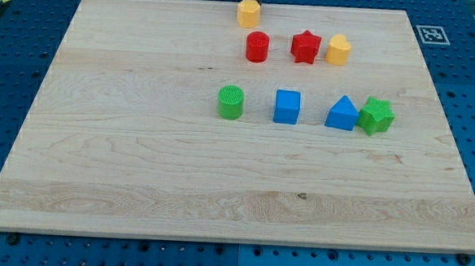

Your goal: Move the yellow hexagon closer to the red circle

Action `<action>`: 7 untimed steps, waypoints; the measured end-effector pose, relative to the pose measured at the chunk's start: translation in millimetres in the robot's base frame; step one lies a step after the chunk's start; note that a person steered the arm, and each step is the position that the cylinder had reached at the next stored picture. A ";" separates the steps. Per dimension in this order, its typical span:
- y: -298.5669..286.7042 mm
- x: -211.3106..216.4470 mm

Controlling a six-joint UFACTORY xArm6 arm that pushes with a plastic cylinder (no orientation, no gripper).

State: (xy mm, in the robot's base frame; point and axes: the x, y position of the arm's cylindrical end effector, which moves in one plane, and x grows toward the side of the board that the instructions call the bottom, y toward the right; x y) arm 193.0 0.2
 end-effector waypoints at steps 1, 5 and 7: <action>-5.4 -0.8; 20.0 37.7; -16.2 50.7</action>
State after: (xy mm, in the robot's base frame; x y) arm 243.7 -15.9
